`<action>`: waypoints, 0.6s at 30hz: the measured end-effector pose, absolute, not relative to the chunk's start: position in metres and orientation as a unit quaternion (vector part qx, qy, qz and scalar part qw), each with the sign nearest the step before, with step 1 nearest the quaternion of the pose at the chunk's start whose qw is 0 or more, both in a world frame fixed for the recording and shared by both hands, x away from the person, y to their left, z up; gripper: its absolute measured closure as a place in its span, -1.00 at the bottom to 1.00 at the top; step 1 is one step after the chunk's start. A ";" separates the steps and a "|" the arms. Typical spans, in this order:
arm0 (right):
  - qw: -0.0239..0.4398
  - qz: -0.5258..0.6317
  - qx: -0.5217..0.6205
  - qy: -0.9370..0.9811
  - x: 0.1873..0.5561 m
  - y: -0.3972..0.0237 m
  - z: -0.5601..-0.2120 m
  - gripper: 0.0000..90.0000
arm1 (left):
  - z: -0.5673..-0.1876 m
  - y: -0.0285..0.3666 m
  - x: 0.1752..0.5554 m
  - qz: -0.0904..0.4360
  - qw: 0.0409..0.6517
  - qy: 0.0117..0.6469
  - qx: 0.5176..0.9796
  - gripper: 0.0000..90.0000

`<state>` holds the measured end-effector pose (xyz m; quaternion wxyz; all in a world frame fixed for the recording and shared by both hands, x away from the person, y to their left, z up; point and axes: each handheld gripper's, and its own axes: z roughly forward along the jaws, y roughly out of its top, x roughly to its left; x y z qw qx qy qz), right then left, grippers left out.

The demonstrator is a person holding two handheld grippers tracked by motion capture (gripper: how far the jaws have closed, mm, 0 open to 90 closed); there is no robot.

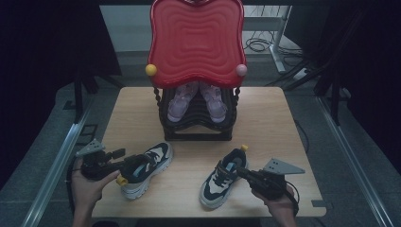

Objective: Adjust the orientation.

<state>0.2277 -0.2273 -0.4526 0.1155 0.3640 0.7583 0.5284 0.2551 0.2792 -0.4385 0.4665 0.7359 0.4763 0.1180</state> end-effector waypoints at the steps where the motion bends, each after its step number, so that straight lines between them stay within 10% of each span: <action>1: 0.117 0.527 0.363 0.759 0.226 -0.230 -0.453 0.98 | -0.438 0.279 0.255 0.119 0.467 0.476 0.736 -0.08; 18: 0.115 0.483 0.349 0.795 0.207 -0.228 -0.474 0.99 | -0.439 0.279 0.255 0.116 0.466 0.475 0.737 -0.09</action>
